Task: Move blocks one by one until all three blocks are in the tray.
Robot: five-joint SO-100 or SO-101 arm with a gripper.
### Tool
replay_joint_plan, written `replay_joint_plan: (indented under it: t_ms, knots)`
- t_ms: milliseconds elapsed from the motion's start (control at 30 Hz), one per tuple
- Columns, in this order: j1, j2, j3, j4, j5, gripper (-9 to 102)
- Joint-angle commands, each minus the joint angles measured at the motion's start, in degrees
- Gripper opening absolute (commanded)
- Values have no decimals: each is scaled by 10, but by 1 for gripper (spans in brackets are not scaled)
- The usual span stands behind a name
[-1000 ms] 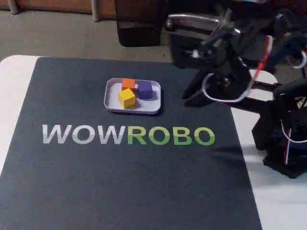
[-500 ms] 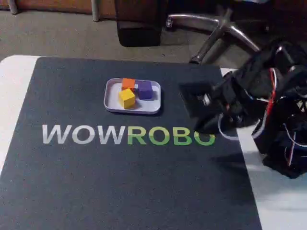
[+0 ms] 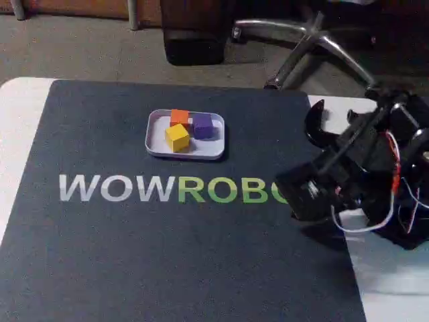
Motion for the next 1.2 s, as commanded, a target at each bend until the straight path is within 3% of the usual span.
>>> replay_joint_plan:
  t_ms: [0, 267, 467, 1167]
  knots:
    - [-12, 116, 48, 64, -18, -8]
    - [-117, 118, 58, 77, 73, -8]
    - [-209, 120, 58, 77, 83, -7]
    - [-122, 118, 58, 79, 79, -4]
